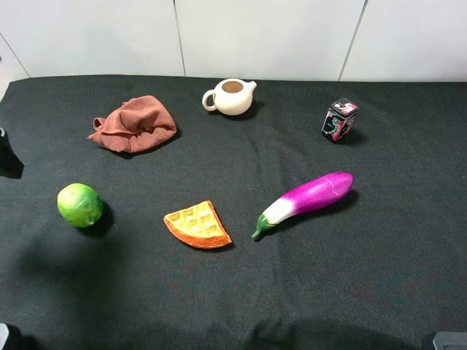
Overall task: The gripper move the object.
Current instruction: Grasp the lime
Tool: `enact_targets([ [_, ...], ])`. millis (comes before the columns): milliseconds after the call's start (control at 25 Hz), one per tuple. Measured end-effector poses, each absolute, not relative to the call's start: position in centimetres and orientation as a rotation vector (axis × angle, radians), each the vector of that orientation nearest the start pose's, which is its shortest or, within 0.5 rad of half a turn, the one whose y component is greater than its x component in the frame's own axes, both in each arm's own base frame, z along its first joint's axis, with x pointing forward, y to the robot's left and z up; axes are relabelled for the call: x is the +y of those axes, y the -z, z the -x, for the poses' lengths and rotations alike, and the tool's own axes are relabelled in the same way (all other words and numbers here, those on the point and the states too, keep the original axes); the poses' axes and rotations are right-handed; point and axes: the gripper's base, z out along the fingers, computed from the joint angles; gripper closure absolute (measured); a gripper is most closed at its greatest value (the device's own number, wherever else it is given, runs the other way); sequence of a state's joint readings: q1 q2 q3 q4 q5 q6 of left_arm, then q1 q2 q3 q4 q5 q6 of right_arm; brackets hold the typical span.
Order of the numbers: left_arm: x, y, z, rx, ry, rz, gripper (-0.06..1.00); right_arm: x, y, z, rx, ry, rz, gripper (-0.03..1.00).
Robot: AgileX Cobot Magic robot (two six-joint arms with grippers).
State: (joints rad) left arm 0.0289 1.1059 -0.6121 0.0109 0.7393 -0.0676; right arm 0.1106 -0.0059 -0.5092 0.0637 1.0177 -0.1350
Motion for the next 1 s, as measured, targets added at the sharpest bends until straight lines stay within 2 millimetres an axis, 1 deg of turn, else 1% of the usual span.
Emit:
enact_targets([
  [80, 0.6, -22.6, -18.7, 2.737, 0.001, 0.129, -0.05, 0.4, -28.3, 0.6, 1.970, -0.060, 0.245, 0.27],
  [160, 0.6, -22.3, -18.9, 2.749, 0.015, 0.184, -0.05, 0.4, -28.3, 0.6, 1.970, -0.060, 0.245, 0.27],
  [400, 0.6, -22.1, -19.4, 2.699, 0.083, 0.485, -0.05, 0.4, -28.3, 0.6, 1.970, -0.060, 0.245, 0.27],
  [560, 0.5, -22.2, -19.7, 2.632, 0.131, 0.617, -0.05, 0.4, -28.3, 0.6, 1.970, -0.060, 0.245, 0.27],
  [840, 0.2, -22.3, -19.9, 2.595, 0.214, 0.703, -0.05, 0.4, -28.3, 0.6, 1.970, -0.060, 0.245, 0.27],
  [1000, 0.0, -21.6, -20.3, 2.621, 0.246, 0.753, -0.05, 0.4, -28.3, 0.6, 1.970, -0.060, 0.245, 0.27],
])
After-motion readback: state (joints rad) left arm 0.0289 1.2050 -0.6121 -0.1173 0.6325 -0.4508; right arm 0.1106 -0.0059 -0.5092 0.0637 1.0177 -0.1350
